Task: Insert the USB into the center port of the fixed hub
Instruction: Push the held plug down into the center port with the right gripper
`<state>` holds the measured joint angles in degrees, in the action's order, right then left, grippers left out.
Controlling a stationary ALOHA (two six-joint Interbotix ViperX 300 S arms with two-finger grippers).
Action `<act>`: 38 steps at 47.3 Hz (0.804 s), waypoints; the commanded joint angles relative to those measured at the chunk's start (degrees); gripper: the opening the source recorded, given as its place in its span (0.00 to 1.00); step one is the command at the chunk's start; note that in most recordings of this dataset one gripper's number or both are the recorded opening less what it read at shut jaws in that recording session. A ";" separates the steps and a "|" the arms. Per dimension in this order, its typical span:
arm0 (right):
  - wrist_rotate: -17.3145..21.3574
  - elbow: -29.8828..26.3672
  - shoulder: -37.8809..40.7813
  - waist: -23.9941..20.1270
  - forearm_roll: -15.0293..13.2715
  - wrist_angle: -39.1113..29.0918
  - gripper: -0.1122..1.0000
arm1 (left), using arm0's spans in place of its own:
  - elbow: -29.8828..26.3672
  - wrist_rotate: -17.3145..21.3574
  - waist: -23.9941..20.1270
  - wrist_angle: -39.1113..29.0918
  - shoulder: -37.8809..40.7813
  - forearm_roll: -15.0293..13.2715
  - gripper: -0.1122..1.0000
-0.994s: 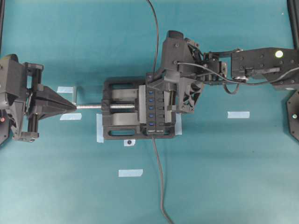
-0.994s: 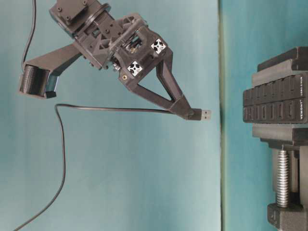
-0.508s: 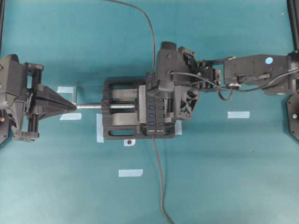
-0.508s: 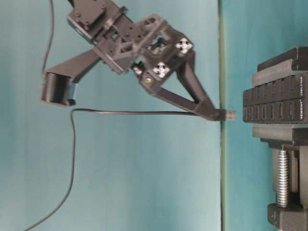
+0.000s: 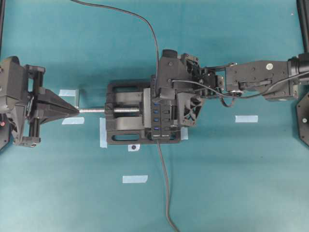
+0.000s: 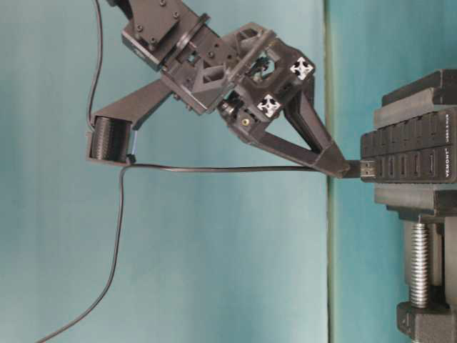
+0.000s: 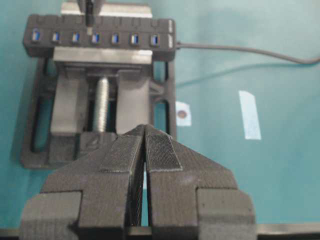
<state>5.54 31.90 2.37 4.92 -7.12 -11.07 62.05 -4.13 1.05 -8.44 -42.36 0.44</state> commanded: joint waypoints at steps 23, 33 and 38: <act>0.18 0.26 0.09 -0.70 0.09 1.05 0.19 | -1.49 -0.09 -0.09 0.62 -0.09 0.18 0.10; 0.18 0.26 0.62 -0.70 0.09 1.05 0.19 | -1.41 -0.09 -0.09 0.62 -0.09 0.09 0.10; 0.18 0.35 0.88 -0.70 0.09 1.05 0.19 | -1.49 -0.09 -0.09 0.62 -0.09 0.18 0.10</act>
<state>5.45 32.52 3.87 4.39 -7.12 -10.37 62.05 -4.22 1.05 -8.35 -42.36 0.53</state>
